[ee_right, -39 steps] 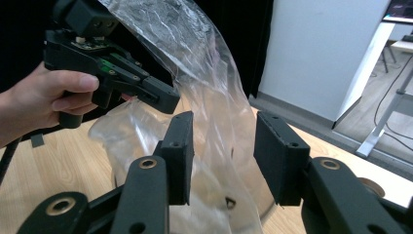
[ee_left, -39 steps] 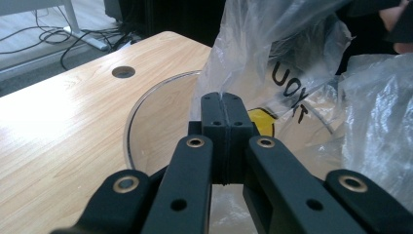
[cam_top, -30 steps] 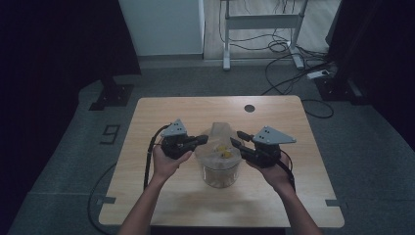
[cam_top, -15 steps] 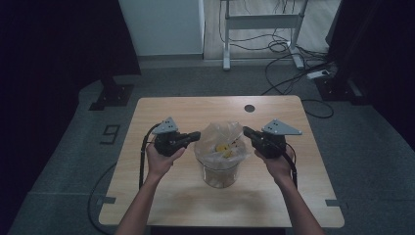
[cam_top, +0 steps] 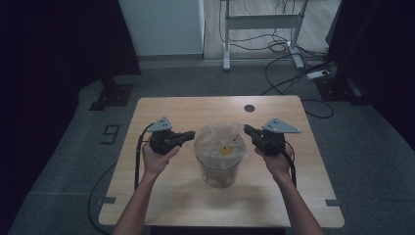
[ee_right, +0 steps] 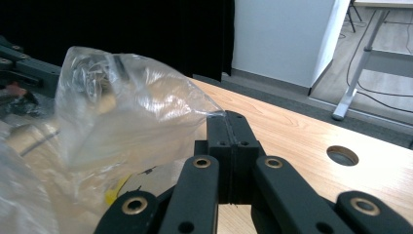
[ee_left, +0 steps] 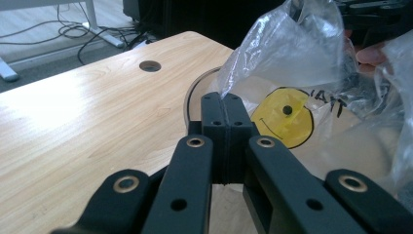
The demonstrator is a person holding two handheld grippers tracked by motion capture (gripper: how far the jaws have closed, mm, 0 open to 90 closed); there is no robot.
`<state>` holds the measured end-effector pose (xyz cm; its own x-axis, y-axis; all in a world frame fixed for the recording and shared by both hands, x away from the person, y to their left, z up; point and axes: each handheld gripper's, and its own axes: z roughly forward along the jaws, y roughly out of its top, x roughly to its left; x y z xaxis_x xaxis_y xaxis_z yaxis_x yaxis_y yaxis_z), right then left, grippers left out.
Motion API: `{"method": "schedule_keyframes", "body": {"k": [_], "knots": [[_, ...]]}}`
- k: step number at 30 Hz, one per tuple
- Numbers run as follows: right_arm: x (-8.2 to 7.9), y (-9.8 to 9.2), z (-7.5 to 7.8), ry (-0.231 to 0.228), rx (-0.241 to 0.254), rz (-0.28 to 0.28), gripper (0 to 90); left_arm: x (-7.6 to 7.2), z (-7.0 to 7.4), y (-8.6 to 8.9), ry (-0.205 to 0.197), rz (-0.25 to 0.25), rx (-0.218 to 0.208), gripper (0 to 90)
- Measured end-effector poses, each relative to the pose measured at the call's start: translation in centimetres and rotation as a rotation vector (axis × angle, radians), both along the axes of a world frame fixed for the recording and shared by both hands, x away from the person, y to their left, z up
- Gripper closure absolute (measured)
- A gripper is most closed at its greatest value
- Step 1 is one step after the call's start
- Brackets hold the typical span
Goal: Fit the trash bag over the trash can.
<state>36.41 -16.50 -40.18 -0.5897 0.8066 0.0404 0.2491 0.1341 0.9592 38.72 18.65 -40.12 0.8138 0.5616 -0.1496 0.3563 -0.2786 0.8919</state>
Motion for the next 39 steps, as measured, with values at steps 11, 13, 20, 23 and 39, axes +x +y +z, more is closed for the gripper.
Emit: {"method": "schedule_keyframes", "body": {"k": [11, 13, 20, 23, 39], "knots": [[1.2, 0.2, -0.8, 0.002, -0.039, -0.026, 89.6, 0.8, -0.8, 0.4, 0.029, 0.021, 0.008, 90.0], [1.3, 0.3, -1.0, 0.003, -0.042, -0.032, 89.6, 0.9, -1.0, 0.5, 0.029, 0.030, 0.012, 90.0], [1.7, 0.2, -2.2, -0.009, -0.052, -0.045, 89.6, 0.8, -1.6, 0.7, 0.014, 0.042, 0.009, 90.0], [1.7, 0.1, -2.5, -0.006, -0.050, -0.047, 89.6, 0.7, -1.8, 0.7, -0.003, 0.043, 0.016, 90.0], [2.3, 0.0, -3.8, 0.001, -0.039, -0.051, 89.6, 1.1, -3.3, 0.8, -0.064, 0.094, 0.004, 90.0]]}}
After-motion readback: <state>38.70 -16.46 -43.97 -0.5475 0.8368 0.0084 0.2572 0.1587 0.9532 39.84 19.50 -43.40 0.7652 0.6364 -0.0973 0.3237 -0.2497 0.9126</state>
